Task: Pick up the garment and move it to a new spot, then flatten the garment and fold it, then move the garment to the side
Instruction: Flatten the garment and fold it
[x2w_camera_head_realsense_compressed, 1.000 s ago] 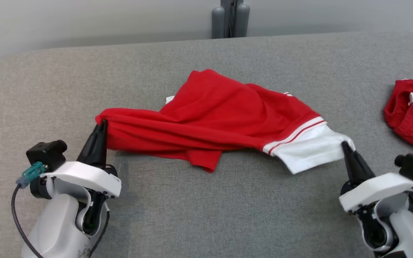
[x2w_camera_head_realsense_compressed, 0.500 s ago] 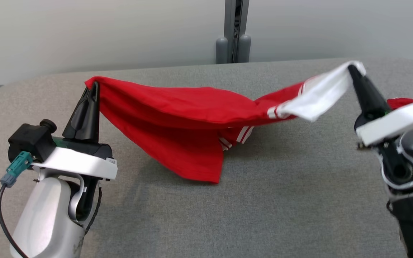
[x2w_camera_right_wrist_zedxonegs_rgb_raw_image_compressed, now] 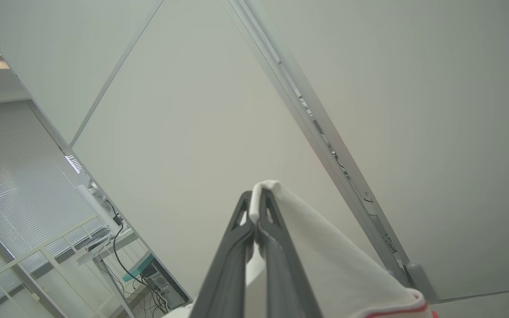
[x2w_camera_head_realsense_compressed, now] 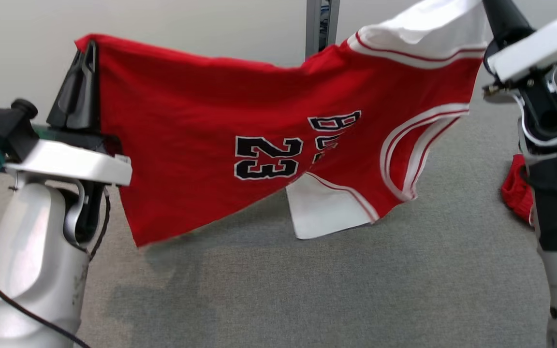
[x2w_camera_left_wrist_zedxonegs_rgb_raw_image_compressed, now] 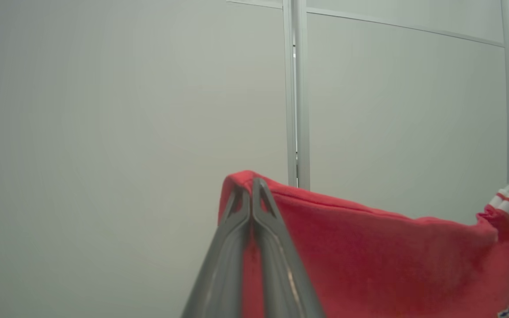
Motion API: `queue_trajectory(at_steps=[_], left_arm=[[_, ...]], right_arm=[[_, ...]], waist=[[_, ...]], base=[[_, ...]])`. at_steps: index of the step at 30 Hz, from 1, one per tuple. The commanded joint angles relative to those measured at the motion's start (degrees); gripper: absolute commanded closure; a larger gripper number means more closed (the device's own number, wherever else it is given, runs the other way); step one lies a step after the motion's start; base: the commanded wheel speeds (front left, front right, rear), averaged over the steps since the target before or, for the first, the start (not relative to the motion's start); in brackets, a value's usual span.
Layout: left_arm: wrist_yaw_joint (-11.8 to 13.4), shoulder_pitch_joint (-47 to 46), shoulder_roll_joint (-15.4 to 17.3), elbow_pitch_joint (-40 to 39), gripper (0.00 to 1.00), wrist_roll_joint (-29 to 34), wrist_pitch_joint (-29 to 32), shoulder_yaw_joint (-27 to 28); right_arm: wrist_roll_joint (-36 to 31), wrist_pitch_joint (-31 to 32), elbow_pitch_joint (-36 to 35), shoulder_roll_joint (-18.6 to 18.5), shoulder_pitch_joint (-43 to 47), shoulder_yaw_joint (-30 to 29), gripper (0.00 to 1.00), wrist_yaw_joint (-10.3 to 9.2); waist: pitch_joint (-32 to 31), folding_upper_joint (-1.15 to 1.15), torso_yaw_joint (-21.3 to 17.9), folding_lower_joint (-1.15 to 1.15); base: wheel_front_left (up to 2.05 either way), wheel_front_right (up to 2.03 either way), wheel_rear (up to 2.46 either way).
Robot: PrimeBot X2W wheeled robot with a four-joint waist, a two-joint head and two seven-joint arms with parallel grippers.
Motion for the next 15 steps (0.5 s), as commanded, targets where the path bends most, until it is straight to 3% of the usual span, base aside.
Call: queue_trajectory(at_steps=[1, 15], left_arm=[[-0.08, -2.41, 0.59, 1.43, 1.00, -0.74, -0.07, -0.17], [-0.09, -9.18, 1.18, 6.89, 1.00, -2.00, -0.07, -0.47]], right_arm=[[-0.93, 0.17, 2.66, 0.33, -3.03, -0.30, 1.00, 0.04], [-4.30, -2.66, 12.75, 0.06, -12.86, 1.33, 1.00, 0.04]], waist=[[-0.46, 0.00, 0.39, 0.00], [-1.90, 0.00, 1.38, 0.00]], base=[[0.00, 0.00, 0.00], [0.00, 0.00, 0.00]])
